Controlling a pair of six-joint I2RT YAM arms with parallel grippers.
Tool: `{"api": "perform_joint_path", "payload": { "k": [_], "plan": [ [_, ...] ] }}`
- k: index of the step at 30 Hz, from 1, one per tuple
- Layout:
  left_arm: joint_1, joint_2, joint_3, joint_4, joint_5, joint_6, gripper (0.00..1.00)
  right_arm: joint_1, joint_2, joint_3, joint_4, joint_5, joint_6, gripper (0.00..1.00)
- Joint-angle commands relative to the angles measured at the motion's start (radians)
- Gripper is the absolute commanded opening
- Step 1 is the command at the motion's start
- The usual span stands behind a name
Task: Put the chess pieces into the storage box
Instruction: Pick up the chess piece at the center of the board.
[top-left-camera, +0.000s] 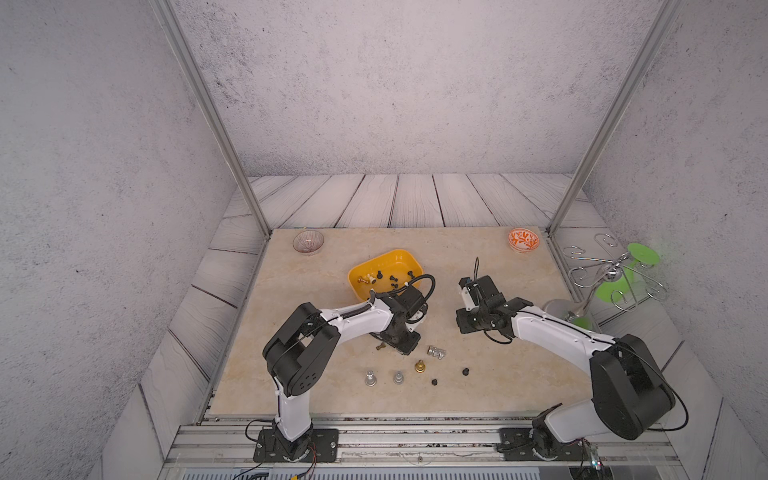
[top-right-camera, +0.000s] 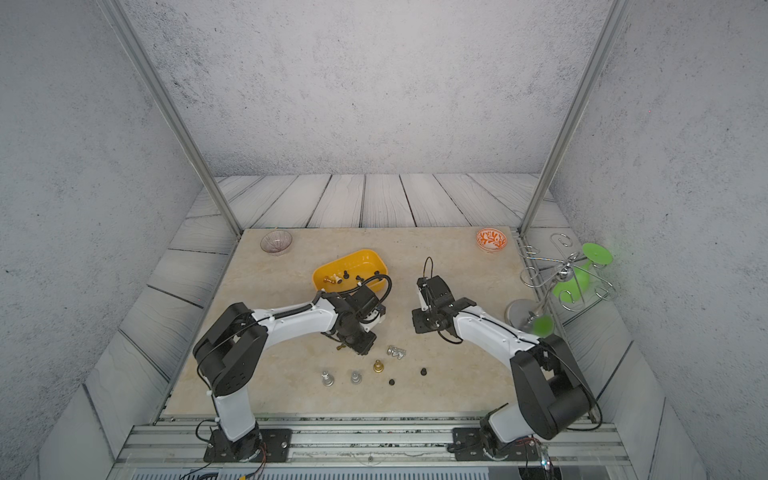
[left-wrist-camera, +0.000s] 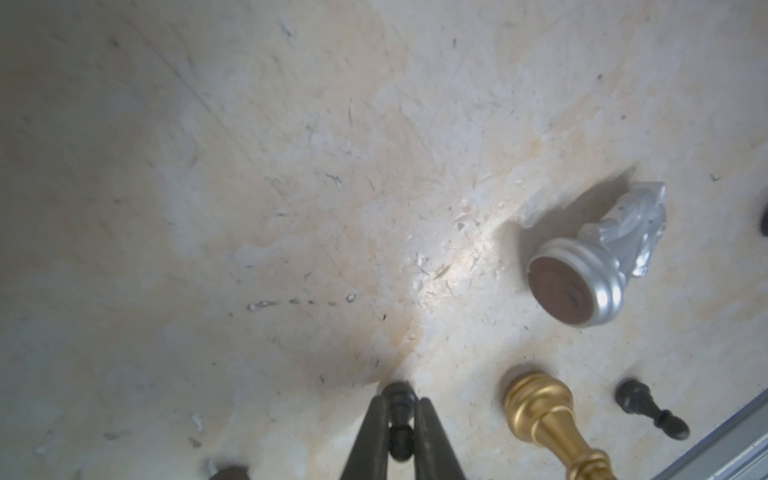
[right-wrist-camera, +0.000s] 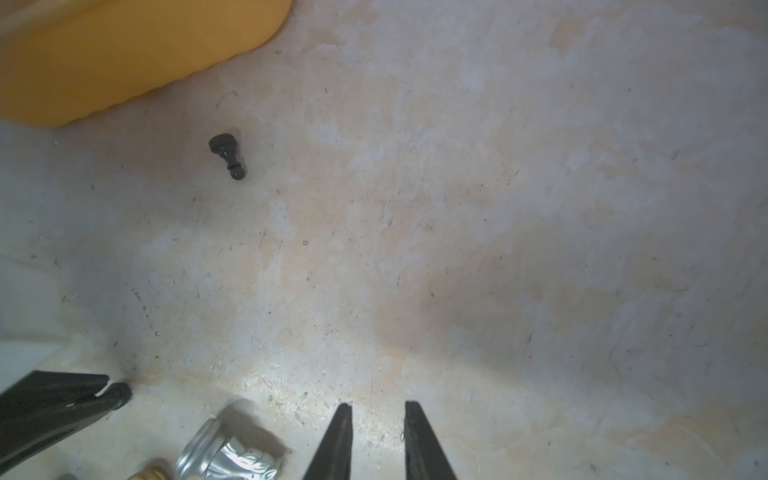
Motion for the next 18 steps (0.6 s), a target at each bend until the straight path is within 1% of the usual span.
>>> {"api": "perform_joint_path", "payload": {
  "k": [1, 6, 12, 18],
  "plan": [
    [-0.012, -0.011, -0.022, -0.033, -0.016, 0.004, 0.16, -0.004, -0.058, -0.014, -0.013, 0.004, 0.006, 0.25],
    [-0.018, -0.009, -0.022, -0.036, -0.016, 0.001, 0.18, -0.004, -0.056, -0.015, -0.015, 0.001, 0.005, 0.25],
    [-0.023, -0.007, -0.023, -0.034, -0.022, -0.004, 0.18, -0.007, -0.061, -0.019, -0.016, -0.001, 0.004, 0.25],
    [-0.027, -0.014, -0.023, -0.033, -0.029, -0.009, 0.08, -0.009, -0.061, -0.019, -0.017, 0.002, 0.002, 0.25]
  ]
}}
